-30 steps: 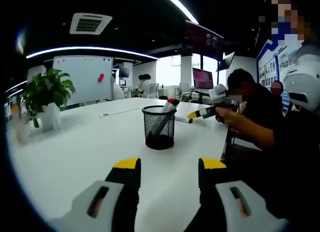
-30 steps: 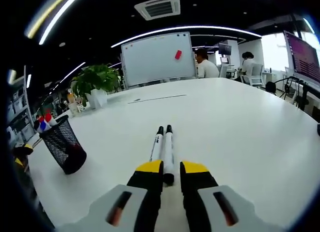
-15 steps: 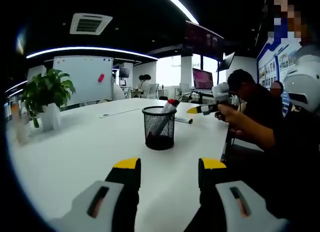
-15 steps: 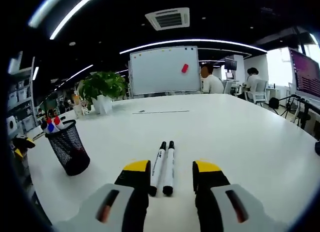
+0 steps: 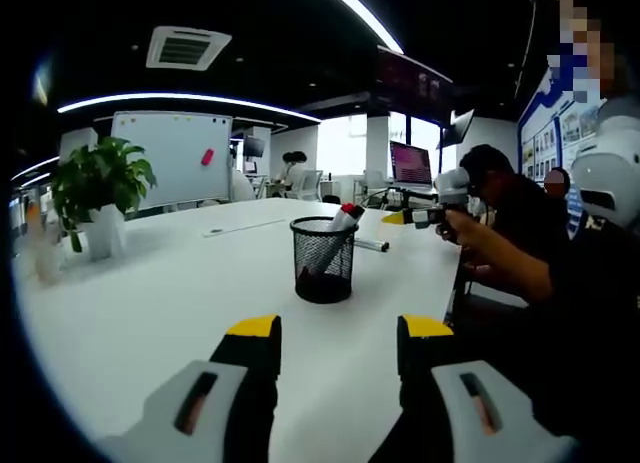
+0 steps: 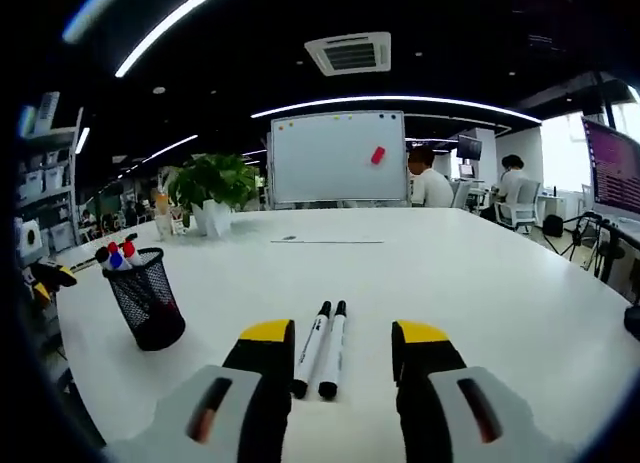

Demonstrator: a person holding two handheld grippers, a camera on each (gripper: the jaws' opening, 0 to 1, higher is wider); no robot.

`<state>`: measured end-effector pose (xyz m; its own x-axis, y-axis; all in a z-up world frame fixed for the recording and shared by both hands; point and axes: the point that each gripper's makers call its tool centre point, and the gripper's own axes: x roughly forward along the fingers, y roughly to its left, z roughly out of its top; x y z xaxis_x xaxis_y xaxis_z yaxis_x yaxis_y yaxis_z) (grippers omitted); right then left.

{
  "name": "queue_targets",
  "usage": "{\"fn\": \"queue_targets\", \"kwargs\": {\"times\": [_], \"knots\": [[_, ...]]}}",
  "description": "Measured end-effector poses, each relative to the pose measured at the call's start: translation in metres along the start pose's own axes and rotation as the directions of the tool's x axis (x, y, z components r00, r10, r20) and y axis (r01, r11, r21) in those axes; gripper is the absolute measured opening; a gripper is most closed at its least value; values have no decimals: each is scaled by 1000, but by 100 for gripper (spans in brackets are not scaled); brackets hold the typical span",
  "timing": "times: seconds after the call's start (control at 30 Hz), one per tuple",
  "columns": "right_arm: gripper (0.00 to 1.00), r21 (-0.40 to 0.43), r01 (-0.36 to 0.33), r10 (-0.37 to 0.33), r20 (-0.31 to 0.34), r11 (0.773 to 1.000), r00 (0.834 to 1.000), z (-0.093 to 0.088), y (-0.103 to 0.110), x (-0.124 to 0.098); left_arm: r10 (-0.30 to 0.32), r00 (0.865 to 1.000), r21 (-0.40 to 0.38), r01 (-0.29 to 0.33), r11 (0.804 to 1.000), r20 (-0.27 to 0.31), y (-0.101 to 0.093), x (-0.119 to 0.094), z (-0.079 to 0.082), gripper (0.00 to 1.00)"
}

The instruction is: Pick up the whiteboard markers from the pen holder and place them facing the whiteboard neatly

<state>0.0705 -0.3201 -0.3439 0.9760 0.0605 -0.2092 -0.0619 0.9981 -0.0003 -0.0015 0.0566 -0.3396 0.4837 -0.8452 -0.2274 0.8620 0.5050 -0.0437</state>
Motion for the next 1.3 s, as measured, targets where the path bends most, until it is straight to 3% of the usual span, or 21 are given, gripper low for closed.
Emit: {"fn": "queue_targets", "kwargs": {"times": [0.13, 0.2, 0.23, 0.27, 0.33, 0.37, 0.47, 0.53, 0.7, 1.1, 1.13, 1.3], "knots": [[45, -56, 12, -12, -7, 998, 1000, 1, -1, 0, 6, 1000, -2, -6, 1000, 10, 1, -2, 3, 48], [45, -57, -5, 5, -1, 998, 1000, 2, 2, -2, 8, 1000, -2, -8, 1000, 13, 1, -2, 4, 48], [45, -85, -44, 47, 27, 995, 999, 8, 8, -3, 10, 1000, -2, -10, 1000, 14, 2, -3, 5, 49], [45, -77, -36, 37, 19, 996, 999, 6, 7, -4, 11, 1000, -3, -11, 1000, 14, 2, -3, 5, 49], [44, -173, -71, 81, 51, 982, 995, 15, 13, -6, 18, 1000, -7, -17, 1000, 12, 4, -3, 6, 50], [44, -182, -60, 73, 63, 981, 995, 17, 13, -7, 20, 1000, -8, -19, 1000, 13, 4, -3, 6, 50], [42, -136, -78, 89, 76, 988, 993, 24, 12, -14, 26, 1000, -10, -26, 1000, 17, 5, -3, 8, 50], [41, -154, -86, 101, 88, 984, 991, 27, 13, -16, 22, 1000, -7, -22, 1000, 17, 3, -2, 8, 50], [41, -175, -190, 215, 134, 966, 967, 37, 36, -22, 28, 999, -4, -28, 1000, 25, 4, -3, 11, 50], [45, -235, -210, 255, 180, 949, 950, 48, 46, -33, 42, 999, -6, -42, 999, 24, 9, -7, 9, 50], [46, -214, -250, 294, 208, 944, 933, 53, 49, -38, 44, 999, -5, -43, 999, 24, 9, -7, 9, 50], [47, -191, -280, 318, 209, 941, 925, 52, 53, -41, 58, 997, -24, -57, 998, 49, 13, -9, 13, 50]]}}
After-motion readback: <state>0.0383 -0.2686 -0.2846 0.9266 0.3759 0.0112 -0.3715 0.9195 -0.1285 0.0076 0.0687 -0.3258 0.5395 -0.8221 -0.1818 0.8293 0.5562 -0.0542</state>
